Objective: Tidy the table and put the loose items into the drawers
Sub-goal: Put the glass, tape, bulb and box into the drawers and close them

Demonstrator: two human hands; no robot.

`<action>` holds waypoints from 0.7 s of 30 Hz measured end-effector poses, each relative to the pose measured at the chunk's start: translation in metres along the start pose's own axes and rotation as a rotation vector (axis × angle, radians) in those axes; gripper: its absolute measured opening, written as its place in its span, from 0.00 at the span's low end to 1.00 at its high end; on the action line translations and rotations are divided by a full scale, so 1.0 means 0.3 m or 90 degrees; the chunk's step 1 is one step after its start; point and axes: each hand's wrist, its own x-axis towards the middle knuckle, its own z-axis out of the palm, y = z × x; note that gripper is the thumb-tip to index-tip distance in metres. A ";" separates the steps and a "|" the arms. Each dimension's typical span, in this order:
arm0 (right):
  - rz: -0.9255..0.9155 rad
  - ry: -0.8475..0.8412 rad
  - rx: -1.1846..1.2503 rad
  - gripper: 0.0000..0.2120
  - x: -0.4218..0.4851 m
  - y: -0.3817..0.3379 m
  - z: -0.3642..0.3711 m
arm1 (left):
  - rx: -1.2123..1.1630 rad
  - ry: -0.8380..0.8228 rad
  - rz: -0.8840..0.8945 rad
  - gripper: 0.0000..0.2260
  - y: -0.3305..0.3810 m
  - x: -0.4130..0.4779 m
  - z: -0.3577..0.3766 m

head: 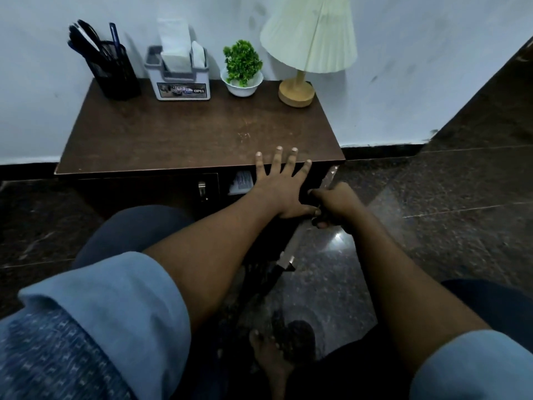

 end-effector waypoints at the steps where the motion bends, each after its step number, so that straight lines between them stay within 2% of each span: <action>1: 0.003 -0.006 0.020 0.14 -0.002 0.001 0.020 | 0.003 -0.007 -0.005 0.54 -0.009 -0.006 -0.005; 10: -0.007 0.009 0.039 0.27 0.019 -0.018 0.118 | 0.002 -0.054 -0.095 0.58 -0.113 -0.035 -0.059; 14: -0.133 0.093 -0.169 0.30 0.027 -0.050 0.151 | 0.028 -0.045 -0.092 0.57 -0.200 -0.053 -0.051; 17: -0.269 0.149 -0.269 0.21 0.015 -0.100 0.182 | 0.041 -0.041 -0.112 0.57 -0.273 -0.076 -0.036; 21: -0.432 0.120 -0.321 0.19 -0.009 -0.171 0.250 | 0.042 -0.017 -0.160 0.57 -0.356 -0.102 -0.024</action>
